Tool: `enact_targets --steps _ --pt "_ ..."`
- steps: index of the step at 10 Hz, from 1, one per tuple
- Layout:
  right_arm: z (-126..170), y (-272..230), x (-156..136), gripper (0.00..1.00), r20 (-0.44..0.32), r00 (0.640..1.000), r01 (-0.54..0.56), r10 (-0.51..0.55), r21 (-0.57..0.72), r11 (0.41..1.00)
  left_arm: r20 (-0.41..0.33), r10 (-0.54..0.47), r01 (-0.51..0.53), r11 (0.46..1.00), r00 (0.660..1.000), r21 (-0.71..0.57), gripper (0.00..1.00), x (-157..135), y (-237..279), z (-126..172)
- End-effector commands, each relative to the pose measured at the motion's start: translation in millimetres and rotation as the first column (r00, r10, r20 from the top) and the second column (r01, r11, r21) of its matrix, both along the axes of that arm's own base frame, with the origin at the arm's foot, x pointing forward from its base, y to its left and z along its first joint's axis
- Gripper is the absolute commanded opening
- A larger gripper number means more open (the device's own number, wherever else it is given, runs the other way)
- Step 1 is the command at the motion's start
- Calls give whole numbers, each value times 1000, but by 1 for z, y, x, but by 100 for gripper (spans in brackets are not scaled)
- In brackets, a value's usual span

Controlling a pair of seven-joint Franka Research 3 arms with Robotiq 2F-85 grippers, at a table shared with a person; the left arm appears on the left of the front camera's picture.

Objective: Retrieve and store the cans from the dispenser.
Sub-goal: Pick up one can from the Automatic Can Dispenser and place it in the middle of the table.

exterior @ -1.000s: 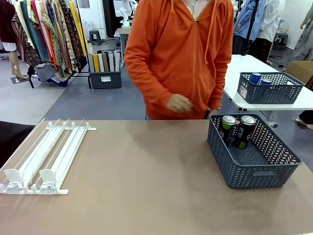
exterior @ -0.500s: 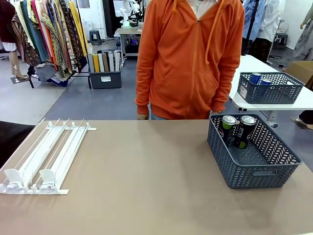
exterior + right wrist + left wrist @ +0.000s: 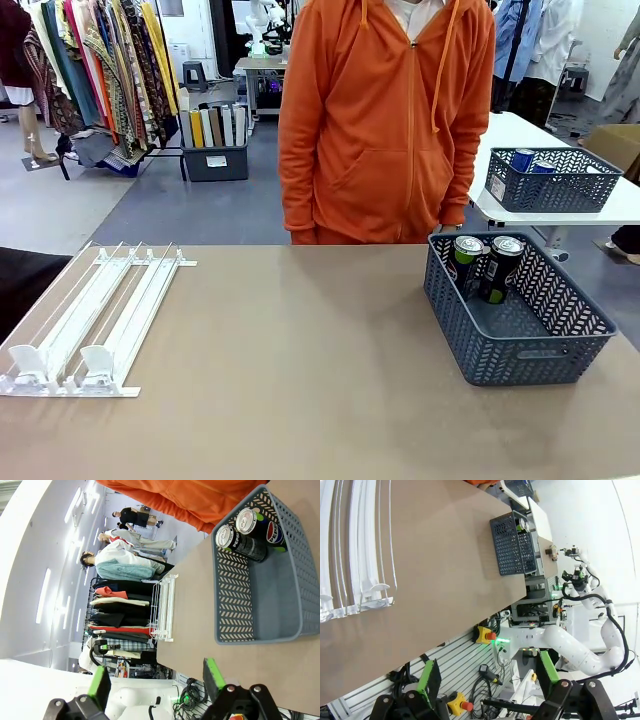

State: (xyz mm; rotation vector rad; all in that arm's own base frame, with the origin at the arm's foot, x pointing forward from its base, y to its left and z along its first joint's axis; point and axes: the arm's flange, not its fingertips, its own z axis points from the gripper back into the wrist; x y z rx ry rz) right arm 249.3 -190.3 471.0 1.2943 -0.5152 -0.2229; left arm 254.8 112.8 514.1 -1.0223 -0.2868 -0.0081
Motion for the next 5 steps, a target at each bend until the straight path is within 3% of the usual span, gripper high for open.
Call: enact_targets --steps 1,5 --pt "4 1 3 100 23 1000 6 -7 20 1000 21 -10 10 1000 1000 -16 100 1 -1 0" --pt "4 1 3 100 23 1000 6 -7 20 1000 21 -10 10 1000 1000 -16 100 1 -1 0"
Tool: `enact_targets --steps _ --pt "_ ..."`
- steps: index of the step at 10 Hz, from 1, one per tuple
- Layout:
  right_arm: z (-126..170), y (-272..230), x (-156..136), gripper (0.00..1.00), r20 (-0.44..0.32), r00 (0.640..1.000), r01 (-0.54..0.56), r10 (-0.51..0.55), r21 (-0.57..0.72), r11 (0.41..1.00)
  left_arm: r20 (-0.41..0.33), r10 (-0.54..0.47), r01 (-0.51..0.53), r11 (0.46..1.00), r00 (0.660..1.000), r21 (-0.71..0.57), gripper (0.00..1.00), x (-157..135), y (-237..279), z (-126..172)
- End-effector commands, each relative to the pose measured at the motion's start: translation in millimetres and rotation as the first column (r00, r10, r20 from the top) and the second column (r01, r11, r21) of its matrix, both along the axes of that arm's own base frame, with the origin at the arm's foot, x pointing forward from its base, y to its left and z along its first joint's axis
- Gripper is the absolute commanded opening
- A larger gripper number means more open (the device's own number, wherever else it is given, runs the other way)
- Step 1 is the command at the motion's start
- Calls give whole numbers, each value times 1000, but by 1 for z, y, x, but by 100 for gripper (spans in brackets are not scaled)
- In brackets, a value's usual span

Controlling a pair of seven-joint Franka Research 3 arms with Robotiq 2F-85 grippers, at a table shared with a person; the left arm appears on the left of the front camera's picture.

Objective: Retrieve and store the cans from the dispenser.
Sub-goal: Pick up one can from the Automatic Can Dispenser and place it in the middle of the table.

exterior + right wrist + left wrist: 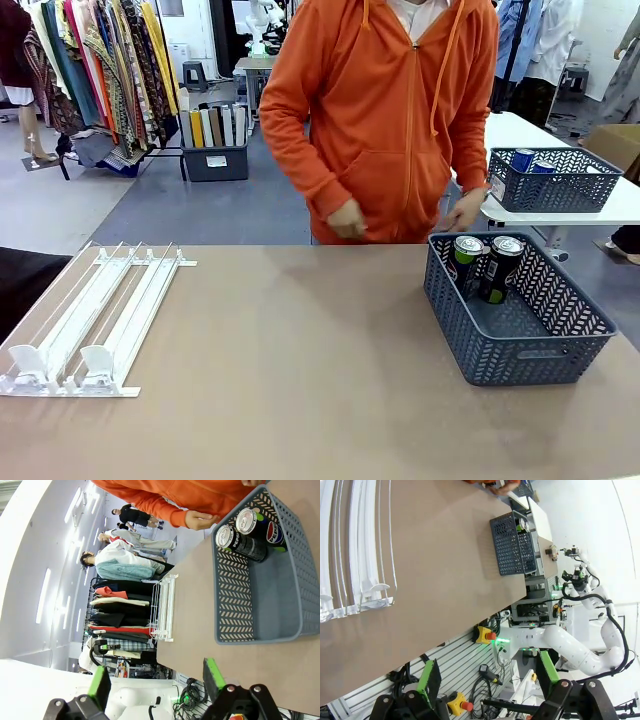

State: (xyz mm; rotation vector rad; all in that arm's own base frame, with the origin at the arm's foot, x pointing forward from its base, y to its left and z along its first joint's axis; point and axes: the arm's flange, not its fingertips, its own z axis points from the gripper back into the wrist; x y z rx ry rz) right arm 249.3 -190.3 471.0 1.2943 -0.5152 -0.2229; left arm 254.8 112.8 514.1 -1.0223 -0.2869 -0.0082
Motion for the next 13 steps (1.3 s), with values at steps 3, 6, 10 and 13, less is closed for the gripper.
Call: enact_targets --steps 3,6,10,13 --pt "4 1 3 100 23 1000 6 -7 20 1000 21 -10 10 1000 1000 -16 100 1 -1 0" --pt "4 1 3 100 23 1000 6 -7 20 1000 21 -10 10 1000 1000 -16 100 1 -1 0" --pt "4 1 3 100 23 1000 6 -7 20 1000 21 -10 10 1000 1000 -16 100 1 -1 0" --pt "4 1 3 100 23 1000 6 -7 20 1000 21 -10 10 1000 1000 -16 100 1 -1 0"
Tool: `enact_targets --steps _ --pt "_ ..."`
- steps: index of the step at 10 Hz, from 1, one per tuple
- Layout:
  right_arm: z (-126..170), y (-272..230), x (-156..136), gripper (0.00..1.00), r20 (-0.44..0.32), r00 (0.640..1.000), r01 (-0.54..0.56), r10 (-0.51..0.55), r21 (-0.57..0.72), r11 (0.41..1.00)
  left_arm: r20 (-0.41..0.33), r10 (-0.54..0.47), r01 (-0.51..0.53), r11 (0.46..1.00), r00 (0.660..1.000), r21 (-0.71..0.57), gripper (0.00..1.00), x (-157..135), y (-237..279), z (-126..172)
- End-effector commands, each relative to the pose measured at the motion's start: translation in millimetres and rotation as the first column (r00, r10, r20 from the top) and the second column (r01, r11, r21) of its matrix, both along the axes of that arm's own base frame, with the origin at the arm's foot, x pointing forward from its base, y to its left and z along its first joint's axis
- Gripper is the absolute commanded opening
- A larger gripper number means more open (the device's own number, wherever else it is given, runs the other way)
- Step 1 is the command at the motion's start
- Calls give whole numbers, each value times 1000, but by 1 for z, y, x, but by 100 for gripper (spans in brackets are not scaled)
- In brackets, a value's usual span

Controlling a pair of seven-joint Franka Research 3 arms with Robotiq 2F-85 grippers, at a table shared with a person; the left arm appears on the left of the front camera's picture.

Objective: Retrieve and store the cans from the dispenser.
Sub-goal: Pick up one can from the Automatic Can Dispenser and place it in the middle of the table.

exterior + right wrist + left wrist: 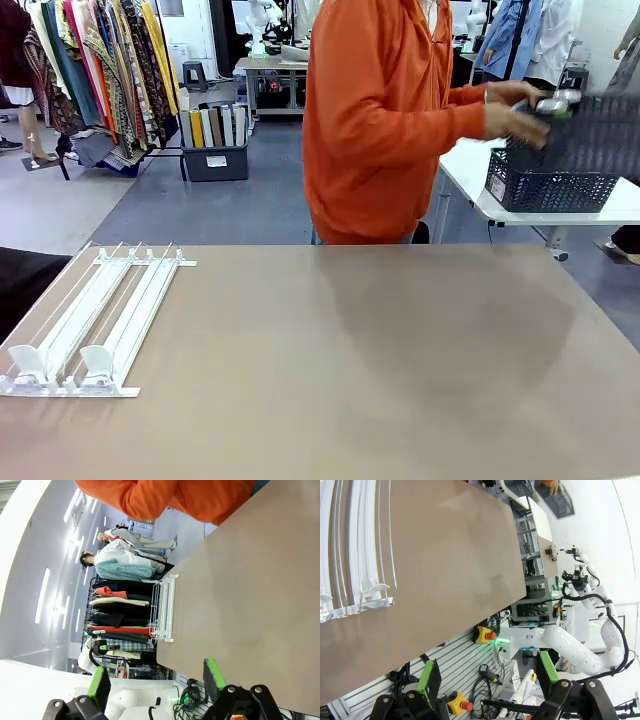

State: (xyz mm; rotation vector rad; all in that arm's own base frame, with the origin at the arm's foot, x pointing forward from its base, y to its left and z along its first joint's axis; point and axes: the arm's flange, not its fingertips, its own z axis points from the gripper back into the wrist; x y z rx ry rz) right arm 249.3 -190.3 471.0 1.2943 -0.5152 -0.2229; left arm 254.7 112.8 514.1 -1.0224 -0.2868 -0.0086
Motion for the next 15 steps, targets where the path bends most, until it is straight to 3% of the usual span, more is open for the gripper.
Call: enact_targets --steps 1,15 --pt "4 1 3 100 23 1000 6 -7 20 1000 21 -9 10 1000 1000 -15 100 1 -1 0" --pt "4 1 3 100 23 1000 6 -7 20 1000 21 -9 10 1000 1000 -15 100 1 -1 0"
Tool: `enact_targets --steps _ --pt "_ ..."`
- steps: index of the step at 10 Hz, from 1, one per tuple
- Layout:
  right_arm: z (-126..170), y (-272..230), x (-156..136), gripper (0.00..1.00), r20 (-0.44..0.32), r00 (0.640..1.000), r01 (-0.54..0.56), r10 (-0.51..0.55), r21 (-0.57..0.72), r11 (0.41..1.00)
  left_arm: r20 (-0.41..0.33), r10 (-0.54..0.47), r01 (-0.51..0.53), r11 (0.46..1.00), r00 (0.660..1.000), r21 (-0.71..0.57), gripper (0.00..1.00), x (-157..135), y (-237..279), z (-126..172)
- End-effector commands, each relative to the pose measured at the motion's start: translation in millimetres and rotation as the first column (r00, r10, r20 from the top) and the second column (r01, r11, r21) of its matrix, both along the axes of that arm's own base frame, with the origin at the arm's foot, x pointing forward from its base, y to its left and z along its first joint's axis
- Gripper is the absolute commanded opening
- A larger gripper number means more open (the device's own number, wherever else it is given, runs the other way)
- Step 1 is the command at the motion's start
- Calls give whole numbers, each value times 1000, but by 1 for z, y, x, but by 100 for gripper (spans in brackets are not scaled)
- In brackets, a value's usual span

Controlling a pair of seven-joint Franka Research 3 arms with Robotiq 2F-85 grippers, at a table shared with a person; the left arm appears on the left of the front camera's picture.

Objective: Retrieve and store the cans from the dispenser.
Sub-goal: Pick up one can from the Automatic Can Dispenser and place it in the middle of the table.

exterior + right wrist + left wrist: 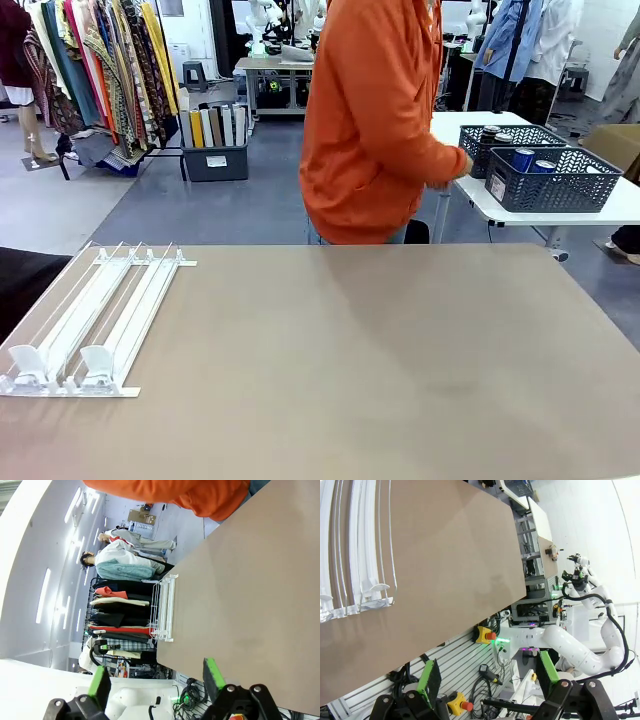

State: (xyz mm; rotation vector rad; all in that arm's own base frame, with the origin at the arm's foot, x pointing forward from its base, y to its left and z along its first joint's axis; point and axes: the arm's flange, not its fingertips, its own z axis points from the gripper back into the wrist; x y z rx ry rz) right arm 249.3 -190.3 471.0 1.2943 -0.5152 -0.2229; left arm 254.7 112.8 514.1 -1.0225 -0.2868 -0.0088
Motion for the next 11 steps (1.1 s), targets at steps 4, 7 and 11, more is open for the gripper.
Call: enact_targets --steps 4,7,11 --pt "4 1 3 100 23 1000 6 -7 20 1000 20 -9 10 1000 1000 -15 100 1 -1 0" --pt "4 1 3 100 23 1000 6 -7 20 1000 20 -9 10 1000 1000 -15 100 1 -1 0" --pt "4 1 3 100 23 1000 6 -7 20 1000 20 -9 10 1000 1000 -15 100 1 -1 0"
